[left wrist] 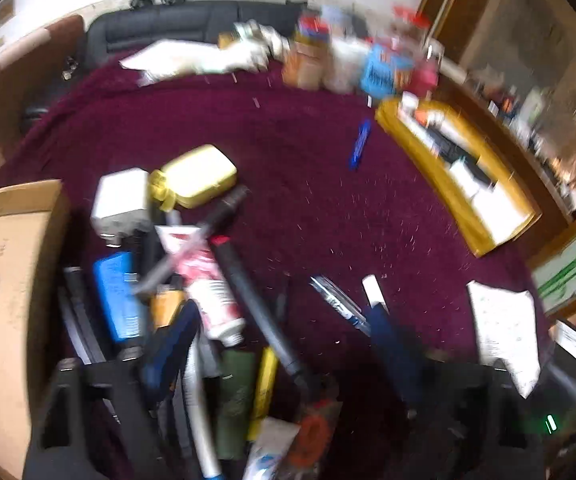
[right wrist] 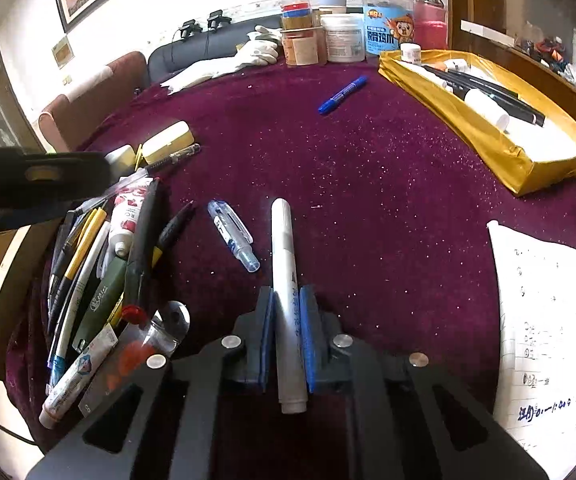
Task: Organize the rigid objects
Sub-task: 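Grasp the white marker with the right tool while the left grasps a black marker, then carry both markers to the cardboard tray and open both tools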
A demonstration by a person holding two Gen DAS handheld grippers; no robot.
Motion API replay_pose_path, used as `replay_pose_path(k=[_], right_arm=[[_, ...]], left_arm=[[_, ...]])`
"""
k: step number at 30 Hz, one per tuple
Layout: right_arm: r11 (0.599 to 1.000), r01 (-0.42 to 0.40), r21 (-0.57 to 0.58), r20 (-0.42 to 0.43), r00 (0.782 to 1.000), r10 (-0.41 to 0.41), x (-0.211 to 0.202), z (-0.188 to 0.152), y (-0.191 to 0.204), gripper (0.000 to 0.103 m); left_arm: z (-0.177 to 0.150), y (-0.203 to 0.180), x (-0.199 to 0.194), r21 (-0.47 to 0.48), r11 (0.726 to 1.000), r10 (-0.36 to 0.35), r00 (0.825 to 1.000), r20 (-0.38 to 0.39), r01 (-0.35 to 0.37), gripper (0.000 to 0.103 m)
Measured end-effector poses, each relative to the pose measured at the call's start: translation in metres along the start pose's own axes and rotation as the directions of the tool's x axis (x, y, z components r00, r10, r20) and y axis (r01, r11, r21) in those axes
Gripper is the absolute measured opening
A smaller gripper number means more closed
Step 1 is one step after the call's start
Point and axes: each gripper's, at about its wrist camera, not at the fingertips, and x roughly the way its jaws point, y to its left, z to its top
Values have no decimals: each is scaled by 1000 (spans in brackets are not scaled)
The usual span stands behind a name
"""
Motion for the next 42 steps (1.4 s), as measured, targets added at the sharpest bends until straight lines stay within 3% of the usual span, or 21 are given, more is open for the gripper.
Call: replay_pose_path(k=[1, 2, 4, 7, 11, 14, 15, 17, 18, 26, 33, 36, 39, 42], right_arm=[[1000, -10, 12, -1, 1000, 10, 0, 1, -2, 12], [1000, -18, 21, 1, 1000, 18, -1, 1, -5, 12], [999, -22, 40, 3, 1000, 22, -2, 1, -9, 12], [999, -16, 33, 4, 1000, 16, -1, 2, -8, 12], [999, -23, 44, 2, 1000, 23, 1, 3, -11, 12], [999, -25, 45, 2, 1000, 25, 0, 3, -11, 12], [999, -16, 37, 2, 1000, 16, 1, 3, -10, 12], [1000, -8, 29, 5, 1000, 8, 1, 3, -8, 12], [1000, -10, 28, 4, 1000, 10, 1, 4, -8, 12], [999, -12, 32, 50, 999, 11, -7, 2, -8, 12], [999, -18, 34, 72, 997, 16, -13, 1, -6, 12], [977, -188, 102, 91, 980, 179, -31, 3, 4, 12], [941, -335, 48, 91, 940, 329, -51, 12, 59, 12], [887, -461, -26, -7, 887, 461, -52, 18, 132, 12]], left_arm=[[4, -6, 16, 18, 1000, 6, 998, -55, -5, 53], [6, -9, 26, 23, 999, 27, 996, -88, -25, 43], [9, -10, 30, 19, 991, 135, 990, -45, -134, 41], [12, 3, 34, -49, 994, 98, 992, -77, -102, 41], [10, 10, 34, -54, 995, 85, 992, -88, -90, 43], [5, -3, 43, 10, 993, 119, 987, -109, -119, 43], [-1, -7, 47, 43, 990, 140, 985, -103, -136, 38], [-5, -15, 50, 67, 982, 182, 982, -58, -178, 23], [-6, -17, 50, 67, 984, 170, 984, -55, -166, 15], [-33, -5, 8, 78, 989, 118, 991, 62, -123, 15], [-44, 24, -51, 54, 984, 154, 968, 200, -168, 15], [-53, 48, -79, 39, 980, 181, 959, 217, -194, 15], [-65, 98, -119, -45, 990, 139, 973, 187, -132, 15], [-74, 157, -153, -132, 974, 207, 960, 186, -185, 15]])
